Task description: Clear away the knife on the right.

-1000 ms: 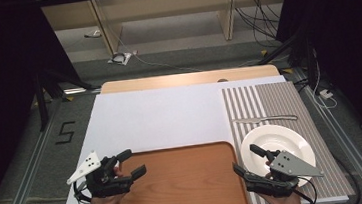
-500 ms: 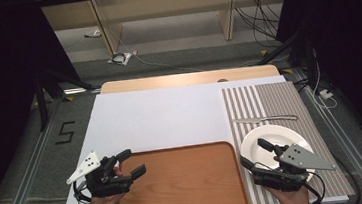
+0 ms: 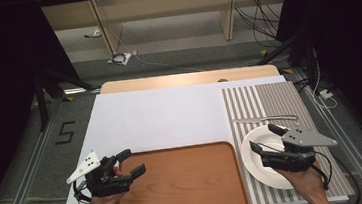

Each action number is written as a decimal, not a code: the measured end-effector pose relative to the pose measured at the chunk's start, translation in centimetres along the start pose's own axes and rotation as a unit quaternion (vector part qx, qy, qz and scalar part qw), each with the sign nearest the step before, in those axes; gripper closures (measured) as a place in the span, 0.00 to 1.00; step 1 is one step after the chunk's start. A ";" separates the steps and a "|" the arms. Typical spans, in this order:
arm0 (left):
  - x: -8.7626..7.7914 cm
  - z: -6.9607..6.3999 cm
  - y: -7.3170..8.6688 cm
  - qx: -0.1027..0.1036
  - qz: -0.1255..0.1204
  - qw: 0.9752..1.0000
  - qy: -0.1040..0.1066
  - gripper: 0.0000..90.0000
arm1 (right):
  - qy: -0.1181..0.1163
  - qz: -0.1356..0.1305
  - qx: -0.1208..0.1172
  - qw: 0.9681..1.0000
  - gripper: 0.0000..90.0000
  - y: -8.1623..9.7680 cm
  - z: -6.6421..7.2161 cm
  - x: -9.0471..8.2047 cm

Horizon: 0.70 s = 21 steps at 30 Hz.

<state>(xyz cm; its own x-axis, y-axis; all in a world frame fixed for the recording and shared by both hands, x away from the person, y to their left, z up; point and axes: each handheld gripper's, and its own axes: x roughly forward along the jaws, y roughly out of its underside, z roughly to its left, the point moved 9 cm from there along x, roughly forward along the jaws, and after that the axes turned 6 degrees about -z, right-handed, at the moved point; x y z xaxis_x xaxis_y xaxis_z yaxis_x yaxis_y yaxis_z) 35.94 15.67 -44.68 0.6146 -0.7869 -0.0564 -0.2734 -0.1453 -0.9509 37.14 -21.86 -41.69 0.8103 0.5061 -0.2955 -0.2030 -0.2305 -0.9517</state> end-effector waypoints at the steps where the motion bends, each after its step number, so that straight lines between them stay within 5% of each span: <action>1: 0.0 0.0 0.0 -0.001 -0.001 1.000 0.000 0.17 | 0.002 0.007 0.000 1.000 0.28 0.1 -0.4 0.1; 11: -0.1 0.1 -0.1 -0.002 -0.003 1.000 -0.002 0.17 | 0.021 0.078 -0.005 0.997 0.29 0.6 -4.1 1.7; 13: -0.1 0.1 -0.1 -0.001 -0.003 1.000 -0.002 0.17 | 0.026 0.109 -0.006 0.994 0.29 1.0 -5.4 2.4; 17: -0.1 0.1 -0.1 -0.002 -0.004 1.000 -0.002 0.17 | 0.033 0.126 -0.005 0.992 0.29 1.3 -6.6 3.0; 21: -0.1 0.1 -0.1 -0.003 -0.003 1.000 -0.001 0.17 | 0.042 0.171 -0.009 0.984 0.30 1.9 -8.5 4.2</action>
<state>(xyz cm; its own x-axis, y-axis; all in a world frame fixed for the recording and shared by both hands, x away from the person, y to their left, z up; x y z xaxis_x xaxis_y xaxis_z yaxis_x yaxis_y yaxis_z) 35.97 15.80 -44.64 0.6181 -0.7844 -0.0513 -0.2738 -0.1537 -0.9494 44.81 -27.24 -43.98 0.7390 0.3248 -0.5902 -0.4631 -0.3912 -0.7953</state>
